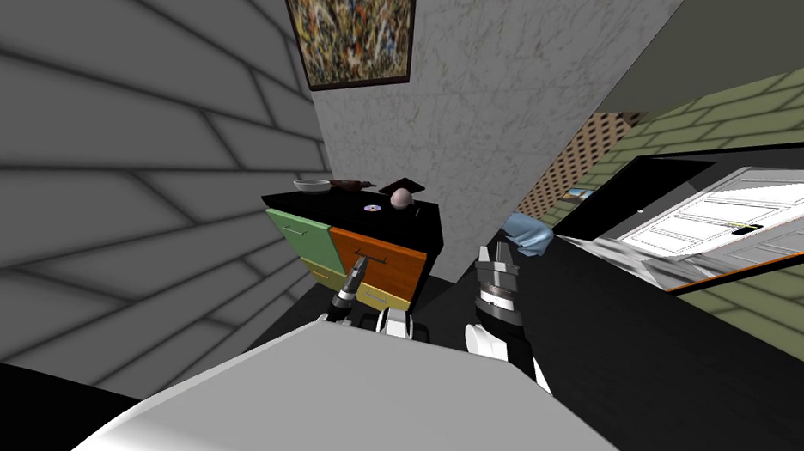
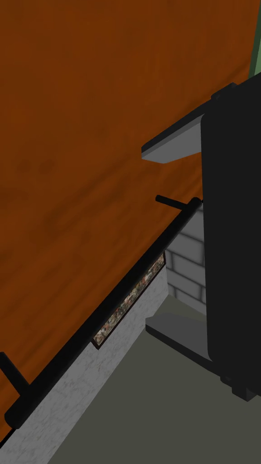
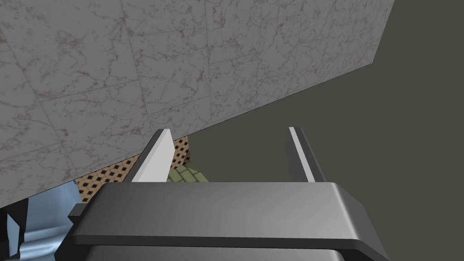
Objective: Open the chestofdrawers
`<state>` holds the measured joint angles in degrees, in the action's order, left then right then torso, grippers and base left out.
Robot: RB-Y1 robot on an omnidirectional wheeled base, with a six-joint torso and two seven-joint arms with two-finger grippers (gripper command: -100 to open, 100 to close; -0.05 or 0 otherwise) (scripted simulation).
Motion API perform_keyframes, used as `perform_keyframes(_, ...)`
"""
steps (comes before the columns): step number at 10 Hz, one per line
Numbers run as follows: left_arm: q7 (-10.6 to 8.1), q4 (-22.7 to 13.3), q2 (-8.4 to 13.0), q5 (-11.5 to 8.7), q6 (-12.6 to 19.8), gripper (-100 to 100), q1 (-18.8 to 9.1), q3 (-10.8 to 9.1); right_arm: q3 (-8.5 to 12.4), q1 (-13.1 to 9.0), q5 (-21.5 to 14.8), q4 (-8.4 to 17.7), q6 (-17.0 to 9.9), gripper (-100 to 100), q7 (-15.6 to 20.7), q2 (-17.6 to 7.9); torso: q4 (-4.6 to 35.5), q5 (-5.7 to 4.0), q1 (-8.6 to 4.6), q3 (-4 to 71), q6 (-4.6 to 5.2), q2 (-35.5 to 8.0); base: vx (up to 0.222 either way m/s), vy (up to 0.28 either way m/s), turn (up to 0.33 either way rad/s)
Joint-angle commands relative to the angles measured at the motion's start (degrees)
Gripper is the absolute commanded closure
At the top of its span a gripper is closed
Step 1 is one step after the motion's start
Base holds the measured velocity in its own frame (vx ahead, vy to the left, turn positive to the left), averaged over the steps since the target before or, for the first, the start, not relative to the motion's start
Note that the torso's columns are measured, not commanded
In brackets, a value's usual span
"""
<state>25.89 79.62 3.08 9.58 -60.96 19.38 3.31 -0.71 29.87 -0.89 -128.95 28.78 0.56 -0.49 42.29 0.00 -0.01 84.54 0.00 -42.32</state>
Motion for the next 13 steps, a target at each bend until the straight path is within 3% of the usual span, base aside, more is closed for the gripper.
perform_keyframes(1, -0.49, 1.7, 0.2, 0.0, 2.6, -100, -0.9, -0.18, 0.0, 0.0, 0.0, 0.0, 0.0, 0, 0.0, 0.0, 0.0, 0.0, 0.01, 0.0, 0.0, 0.0, -0.003, -0.014, 0.001)
perform_keyframes(2, -0.38, 1.0, 0.2, -0.1, 1.7, -100, -0.7, -0.2, 0.0, 0.0, 0.0, 0.0, 0.0, 0, 0.0, 0.0, 0.0, 0.01, 0.03, 0.0, 0.0, 0.1, -0.002, -0.005, 0.0)
perform_keyframes(3, -0.03, 0.1, 0.0, 0.0, 0.1, 100, 0.0, 0.01, 0.0, 0.0, 0.0, 0.0, 0.0, 0, 0.0, 0.0, 0.0, 0.01, 0.05, 0.0, 0.0, 0.1, 0.001, 0.011, -0.003)
perform_keyframes(5, 0.43, -1.6, -0.2, 0.0, -2.3, 100, 1.0, 0.21, 0.0, 0.0, 0.0, 0.0, 0.0, 0, 0.0, 0.0, -0.2, 0.11, 0.25, 0.2, -0.01, 0.4, -0.005, 0.014, -0.004)
perform_keyframes(7, 0.35, -1.5, -0.2, 0.0, -2.4, 100, 1.1, 0.23, 0.0, 0.0, 0.0, 0.0, 0.0, 0, 0.0, 0.0, -0.1, 0.04, 0.11, 0.2, 0.0, 0.3, 0.003, 0.015, 0.0)
perform_keyframes(8, 0.45, -1.5, 1.7, 0.0, -2.6, -100, 1.1, 0.25, 0.0, 0.0, 0.0, 0.0, 0.0, 0, 0.0, 0.0, 0.0, 0.0, -0.02, 0.1, 0.01, 0.1, 0.0, 0.0, 0.0)
perform_keyframes(10, 0.51, -0.8, 3.9, 0.1, -2.4, -100, 1.1, 0.33, 0.0, 0.0, 0.0, 0.0, 0.0, 0, 0.0, 0.0, 0.0, -0.02, -0.07, 0.0, 0.0, 0.0, -0.009, -0.023, 0.0)
perform_keyframes(12, 0.45, 1.1, 4.3, 0.2, -0.9, -100, 0.9, 0.67, 0.0, 0.0, 0.0, 0.0, 0.0, 0, 0.0, 0.0, 0.0, -0.06, -0.27, 0.0, 0.01, 0.0, -0.046, -0.128, 0.0)
perform_keyframes(13, 0.31, 1.5, 2.2, 0.2, 0.0, -100, 0.8, 0.78, 0.0, 0.0, 0.0, 0.0, 0.0, 0, 0.0, 0.0, 0.0, -0.08, -0.27, 0.0, 0.01, -0.1, -0.059, -0.152, 0.002)
